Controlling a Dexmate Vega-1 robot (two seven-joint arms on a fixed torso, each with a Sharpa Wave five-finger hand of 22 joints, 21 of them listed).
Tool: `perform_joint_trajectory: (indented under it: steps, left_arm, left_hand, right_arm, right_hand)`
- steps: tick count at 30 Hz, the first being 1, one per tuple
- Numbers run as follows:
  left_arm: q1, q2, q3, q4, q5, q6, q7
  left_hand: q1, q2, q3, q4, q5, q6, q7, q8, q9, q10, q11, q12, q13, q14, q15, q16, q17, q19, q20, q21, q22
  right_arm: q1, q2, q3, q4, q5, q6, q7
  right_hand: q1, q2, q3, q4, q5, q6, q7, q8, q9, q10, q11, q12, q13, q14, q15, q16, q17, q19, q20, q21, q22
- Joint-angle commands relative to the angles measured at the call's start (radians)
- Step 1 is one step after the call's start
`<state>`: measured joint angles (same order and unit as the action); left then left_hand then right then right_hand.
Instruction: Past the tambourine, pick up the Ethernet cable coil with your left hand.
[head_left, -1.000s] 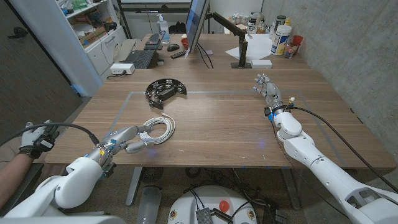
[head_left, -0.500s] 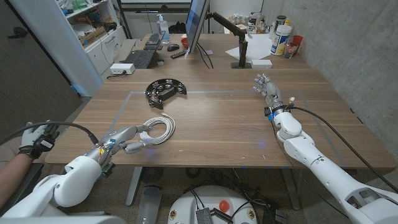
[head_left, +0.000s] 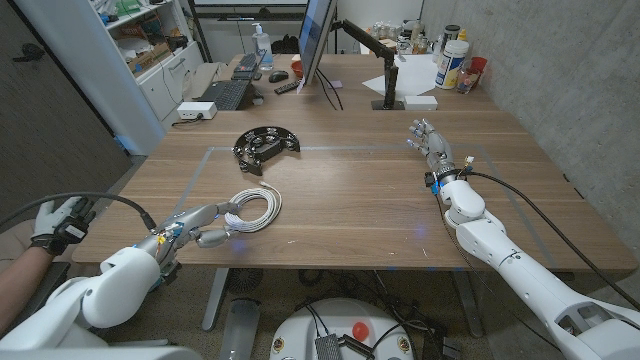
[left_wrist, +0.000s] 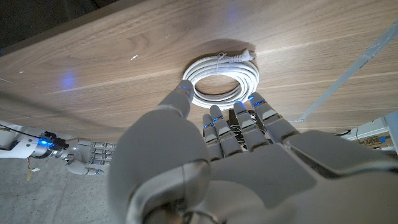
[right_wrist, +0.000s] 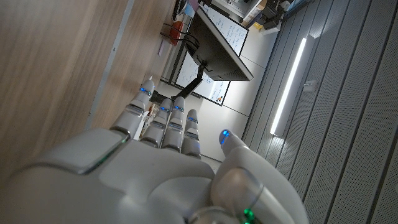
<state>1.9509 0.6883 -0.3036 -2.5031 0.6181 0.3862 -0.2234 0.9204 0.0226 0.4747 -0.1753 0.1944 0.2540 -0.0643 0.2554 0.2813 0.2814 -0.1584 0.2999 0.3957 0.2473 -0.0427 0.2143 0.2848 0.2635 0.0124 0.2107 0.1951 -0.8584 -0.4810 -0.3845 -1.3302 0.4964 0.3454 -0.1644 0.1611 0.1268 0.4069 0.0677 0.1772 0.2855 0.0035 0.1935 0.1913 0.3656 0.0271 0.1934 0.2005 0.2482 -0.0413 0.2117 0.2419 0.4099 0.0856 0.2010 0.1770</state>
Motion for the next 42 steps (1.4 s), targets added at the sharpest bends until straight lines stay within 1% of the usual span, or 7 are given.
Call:
perform_joint_trajectory:
  steps: [1, 3, 6, 15, 25, 37, 42]
  left_arm:
    - [0.01, -0.015, -0.005, -0.004, 0.002, 0.006, 0.015]
    - [0.011, -0.015, -0.005, -0.003, 0.002, 0.004, 0.017]
    - [0.009, -0.019, -0.005, 0.001, -0.002, 0.004, 0.022]
    - [-0.013, -0.017, -0.001, 0.019, -0.023, 0.021, 0.023]
    - [-0.032, -0.018, 0.01, 0.055, -0.053, 0.009, 0.069]
    - [-0.054, 0.015, 0.029, 0.064, -0.069, 0.037, 0.077]
    - [-0.084, 0.042, 0.047, 0.072, -0.082, 0.068, 0.066]
  left_hand:
    - [0.005, -0.002, 0.008, 0.004, 0.0, 0.015, -0.002, 0.012, 0.008, 0.015, -0.003, 0.011, 0.007, 0.014, -0.069, 0.007, 0.007, -0.001, 0.0, 0.003, 0.004]
    - [0.001, -0.005, 0.007, 0.007, -0.001, 0.021, -0.003, 0.016, 0.009, 0.018, 0.001, 0.014, 0.009, 0.015, -0.069, 0.008, 0.009, 0.0, 0.001, 0.003, 0.004]
    - [-0.002, -0.004, 0.008, 0.009, -0.002, 0.025, -0.002, 0.02, 0.011, 0.024, -0.004, 0.019, 0.012, 0.022, -0.071, 0.011, 0.013, 0.002, 0.001, 0.005, 0.004]
    - [-0.011, -0.01, 0.005, 0.014, -0.005, 0.028, -0.004, 0.026, 0.015, 0.027, -0.002, 0.026, 0.019, 0.025, -0.072, 0.014, 0.02, 0.004, 0.0, 0.008, 0.004]
    - [-0.018, -0.012, 0.006, 0.017, -0.006, 0.029, -0.005, 0.031, 0.019, 0.028, -0.005, 0.032, 0.025, 0.026, -0.073, 0.015, 0.027, 0.006, 0.0, 0.01, 0.004]
    - [-0.023, -0.015, 0.008, 0.018, -0.008, 0.041, -0.011, 0.042, 0.024, 0.034, -0.009, 0.041, 0.033, 0.034, -0.077, 0.018, 0.035, 0.01, 0.0, 0.013, 0.004]
    - [-0.026, -0.016, 0.008, 0.019, -0.009, 0.041, -0.011, 0.045, 0.026, 0.037, -0.009, 0.044, 0.035, 0.038, -0.077, 0.02, 0.038, 0.011, 0.0, 0.015, 0.005]
  right_arm:
    - [-0.001, 0.0, 0.002, -0.001, 0.001, 0.0, -0.002]
    - [-0.001, 0.0, 0.002, -0.001, 0.001, -0.001, -0.002]
    - [-0.002, -0.001, 0.002, -0.002, 0.001, -0.001, -0.001]
    - [0.0, 0.0, 0.002, 0.002, 0.001, 0.001, 0.0]
    - [-0.001, -0.001, 0.003, 0.001, 0.002, 0.003, 0.001]
    - [-0.002, -0.001, 0.005, -0.002, 0.004, -0.001, -0.002]
    - [-0.002, 0.0, 0.005, 0.0, 0.005, 0.003, 0.002]
  right_hand:
    - [0.007, 0.007, -0.001, 0.0, 0.003, 0.001, 0.0, 0.003, -0.001, -0.004, 0.0, 0.005, 0.001, -0.005, -0.009, 0.008, 0.001, 0.006, -0.002, 0.002, 0.001]
    - [0.007, 0.007, -0.001, 0.0, 0.003, 0.001, 0.001, 0.003, -0.001, -0.004, -0.001, 0.005, 0.001, -0.004, -0.009, 0.008, 0.001, 0.006, -0.002, 0.002, 0.001]
    - [0.007, 0.008, -0.001, 0.0, 0.003, 0.001, 0.0, 0.003, -0.001, -0.004, 0.001, 0.005, 0.001, -0.005, -0.009, 0.008, 0.001, 0.006, -0.002, 0.002, 0.001]
    - [0.007, 0.008, -0.002, 0.0, 0.003, 0.001, 0.001, 0.003, -0.001, -0.004, -0.002, 0.005, 0.001, -0.006, -0.008, 0.008, 0.002, 0.006, -0.002, 0.002, 0.001]
    - [0.008, 0.008, -0.001, -0.001, 0.003, 0.001, 0.001, 0.003, -0.001, -0.004, 0.0, 0.006, 0.001, -0.006, -0.008, 0.009, 0.001, 0.006, -0.002, 0.002, 0.002]
    - [0.009, 0.008, -0.001, -0.002, 0.003, 0.002, 0.001, 0.004, -0.001, -0.005, -0.002, 0.006, 0.001, -0.006, -0.009, 0.009, 0.001, 0.006, -0.002, 0.002, 0.002]
    - [0.009, 0.008, -0.002, -0.002, 0.003, 0.001, 0.001, 0.004, -0.001, -0.005, -0.002, 0.006, 0.001, -0.006, -0.009, 0.009, 0.001, 0.006, -0.002, 0.002, 0.002]
